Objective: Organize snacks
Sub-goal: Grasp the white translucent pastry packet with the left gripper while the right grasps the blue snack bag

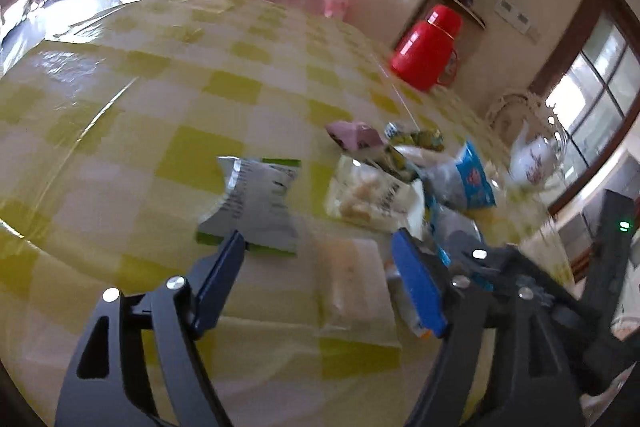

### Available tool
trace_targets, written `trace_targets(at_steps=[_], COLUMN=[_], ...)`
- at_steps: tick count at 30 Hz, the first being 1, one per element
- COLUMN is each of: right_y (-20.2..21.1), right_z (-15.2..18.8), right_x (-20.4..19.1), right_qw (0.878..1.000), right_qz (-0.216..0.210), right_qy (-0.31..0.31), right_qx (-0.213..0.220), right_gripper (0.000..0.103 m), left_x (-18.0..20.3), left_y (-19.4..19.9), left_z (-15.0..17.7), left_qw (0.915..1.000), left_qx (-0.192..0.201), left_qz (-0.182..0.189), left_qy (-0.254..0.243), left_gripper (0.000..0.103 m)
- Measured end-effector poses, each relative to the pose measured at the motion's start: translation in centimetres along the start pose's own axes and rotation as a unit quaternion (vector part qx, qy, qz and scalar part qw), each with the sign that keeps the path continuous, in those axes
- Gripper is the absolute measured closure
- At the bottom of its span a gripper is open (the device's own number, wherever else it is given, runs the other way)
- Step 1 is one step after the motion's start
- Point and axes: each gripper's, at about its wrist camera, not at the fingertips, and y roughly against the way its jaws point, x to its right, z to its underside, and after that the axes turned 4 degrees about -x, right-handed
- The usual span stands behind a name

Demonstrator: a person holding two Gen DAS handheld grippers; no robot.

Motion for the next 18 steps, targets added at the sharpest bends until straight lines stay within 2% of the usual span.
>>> trace_targets(at_steps=[3, 4, 5, 7, 10, 13, 16, 18], right_y=[-1.4, -1.6, -1.5, -0.4, 1.8, 4.5, 6.7, 7.3], right_z=[-0.5, -0.6, -0.5, 0.0, 1.4, 2.7, 3.2, 3.6], right_x=[-1.3, -1.6, -1.7, -1.0, 0.6, 3.2, 6.4, 8.3], right_qw=[0.999, 0.998, 0.998, 0.998, 0.997, 0.998, 0.998, 0.998], right_qz=[0.044, 0.051, 0.050, 0.038, 0.043, 0.028, 0.014, -0.006], right_qy=[0.023, 0.035, 0.044, 0.048, 0.055, 0.051, 0.026, 0.007], right_qx=[-0.020, -0.019, -0.016, -0.002, 0.019, 0.040, 0.064, 0.063], right_gripper=[0.015, 0.019, 0.030, 0.037, 0.039, 0.039, 0.039, 0.039], left_x=[-0.6, -0.6, -0.6, -0.6, -0.5, 0.2, 1.5, 2.0], left_y=[-0.1, 0.0, -0.1, -0.1, 0.0, -0.2, -0.6, -1.1], left_z=[-0.2, -0.2, -0.3, -0.3, -0.1, 0.2, 0.7, 0.9], left_qw=[0.9998, 0.9998, 0.9997, 0.9997, 0.9997, 0.9993, 0.9971, 0.9941], left_qx=[-0.008, -0.009, -0.011, -0.014, -0.018, -0.029, -0.045, -0.062], left_qz=[0.012, 0.014, 0.016, 0.019, 0.019, 0.018, -0.016, -0.037], left_qy=[0.014, 0.014, 0.011, 0.008, 0.005, -0.014, -0.059, -0.082], left_gripper=[0.027, 0.027, 0.027, 0.027, 0.026, 0.026, 0.024, 0.024])
